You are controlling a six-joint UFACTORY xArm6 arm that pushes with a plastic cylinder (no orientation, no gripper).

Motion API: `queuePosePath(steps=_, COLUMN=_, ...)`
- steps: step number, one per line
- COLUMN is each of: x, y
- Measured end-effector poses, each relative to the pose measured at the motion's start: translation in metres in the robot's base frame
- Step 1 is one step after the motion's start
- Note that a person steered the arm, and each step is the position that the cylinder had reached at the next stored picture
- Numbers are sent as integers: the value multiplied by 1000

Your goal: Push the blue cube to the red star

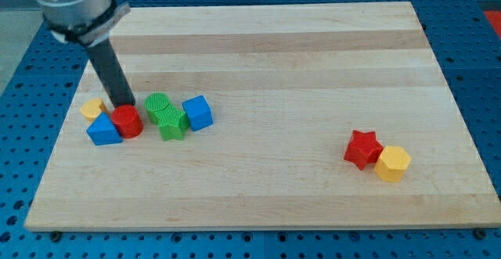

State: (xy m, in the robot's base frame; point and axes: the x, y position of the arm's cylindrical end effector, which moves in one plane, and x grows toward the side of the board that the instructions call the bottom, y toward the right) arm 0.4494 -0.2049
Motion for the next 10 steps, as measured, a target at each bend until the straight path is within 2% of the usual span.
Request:
queuePosePath(steps=3, x=28, y=145)
queuePosePath(steps=4, x=28, y=119)
queuePosePath(steps=5, x=4, y=144)
queuePosePath(steps=6, x=-8, y=176)
queuePosePath(steps=7, x=-8, y=249)
queuePosePath(steps=8, x=15, y=285)
queuePosePath(steps=9, x=34, y=265)
queuePosePath(steps=10, x=37, y=299)
